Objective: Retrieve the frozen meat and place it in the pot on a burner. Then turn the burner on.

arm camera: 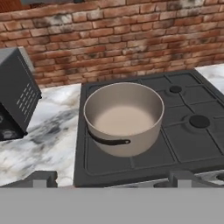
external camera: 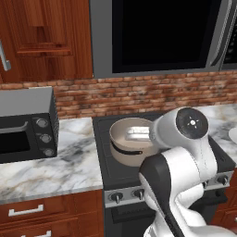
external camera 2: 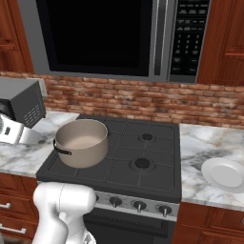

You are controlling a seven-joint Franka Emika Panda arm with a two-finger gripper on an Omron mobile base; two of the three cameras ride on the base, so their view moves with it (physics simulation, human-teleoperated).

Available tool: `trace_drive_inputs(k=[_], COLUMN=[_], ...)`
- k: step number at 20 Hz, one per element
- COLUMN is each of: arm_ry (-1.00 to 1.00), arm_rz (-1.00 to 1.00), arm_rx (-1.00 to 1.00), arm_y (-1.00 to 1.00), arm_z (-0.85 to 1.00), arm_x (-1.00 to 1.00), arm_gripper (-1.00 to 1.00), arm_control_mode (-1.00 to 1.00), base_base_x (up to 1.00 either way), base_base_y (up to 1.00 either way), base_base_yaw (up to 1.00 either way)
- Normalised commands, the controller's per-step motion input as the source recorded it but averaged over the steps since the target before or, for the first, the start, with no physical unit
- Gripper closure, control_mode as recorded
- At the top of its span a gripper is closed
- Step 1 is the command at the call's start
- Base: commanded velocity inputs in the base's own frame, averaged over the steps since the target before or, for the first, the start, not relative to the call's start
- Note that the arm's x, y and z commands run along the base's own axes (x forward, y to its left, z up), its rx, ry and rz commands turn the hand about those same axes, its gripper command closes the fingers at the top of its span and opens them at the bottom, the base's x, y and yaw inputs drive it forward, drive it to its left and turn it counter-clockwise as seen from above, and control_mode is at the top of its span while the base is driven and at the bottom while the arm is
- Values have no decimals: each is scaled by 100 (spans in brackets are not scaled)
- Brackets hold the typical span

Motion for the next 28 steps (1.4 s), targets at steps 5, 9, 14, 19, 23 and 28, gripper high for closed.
trace_drive_inputs(k=[5,9,14,19,23,28], arm_ry=[-13,-11,-5,0,0,0], arm_rz=[0,0,0,0,0,0], arm_rx=[0,0,0,0,0,0], arm_y=[11,15,6,0,-1,-22], arm_z=[-18,-40,-47,-2,0,-8], arm_x=[-68,-67,-24,-1,0,-11], arm_gripper=[-100,-100,-100,-100,-100,-100], arm_control_mode=[-100,-100,-100,-100,-100,100], base_base_x=[0,0,0,0,0,-2], base_base_y=[0,0,0,0,0,-10], base_base_yaw=[0,0,0,0,0,1])
